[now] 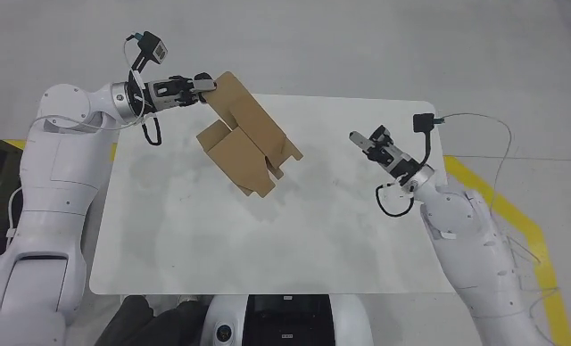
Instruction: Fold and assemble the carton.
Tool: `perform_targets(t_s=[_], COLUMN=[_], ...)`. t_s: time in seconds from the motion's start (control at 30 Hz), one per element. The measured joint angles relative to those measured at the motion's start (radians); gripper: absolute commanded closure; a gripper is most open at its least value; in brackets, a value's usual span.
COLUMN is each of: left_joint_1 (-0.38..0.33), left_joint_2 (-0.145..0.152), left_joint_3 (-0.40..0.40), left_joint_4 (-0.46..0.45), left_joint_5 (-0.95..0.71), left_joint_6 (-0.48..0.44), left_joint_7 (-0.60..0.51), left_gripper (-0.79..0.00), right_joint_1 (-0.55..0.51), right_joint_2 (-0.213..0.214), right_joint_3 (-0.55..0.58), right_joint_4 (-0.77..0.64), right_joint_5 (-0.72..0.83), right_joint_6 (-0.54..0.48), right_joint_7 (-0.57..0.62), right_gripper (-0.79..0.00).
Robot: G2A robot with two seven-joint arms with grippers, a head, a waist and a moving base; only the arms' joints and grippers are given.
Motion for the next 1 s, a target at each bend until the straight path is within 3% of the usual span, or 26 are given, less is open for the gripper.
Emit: perform_targets(t_s=[0.33,0.57,1.0], left_joint_1=[0.0,0.0,0.0], left_joint_2=[0.0,0.0,0.0], left_joint_3=[0.0,0.0,0.0], left_joint_4=[0.0,0.0,0.0], left_joint_5=[0.0,0.0,0.0], left_joint_6=[0.0,0.0,0.0], left_joint_7=[0.0,0.0,0.0], left_gripper=[0.0,0.0,0.0], right_joint_1=[0.005,0.032,0.033], right_joint_2=[-0.019,-0.04,-0.042], right_joint_3=[-0.106,-0.209,-0.215], right_joint_4=[0.006,0.029,0.03], right_joint_5=[0.424,0.588,0.61], right_joint_6=[0.007,0.005,0.003], right_joint_7=[0.236,0.336,0.343], right_gripper=[-0.785,-0.785,-0.785])
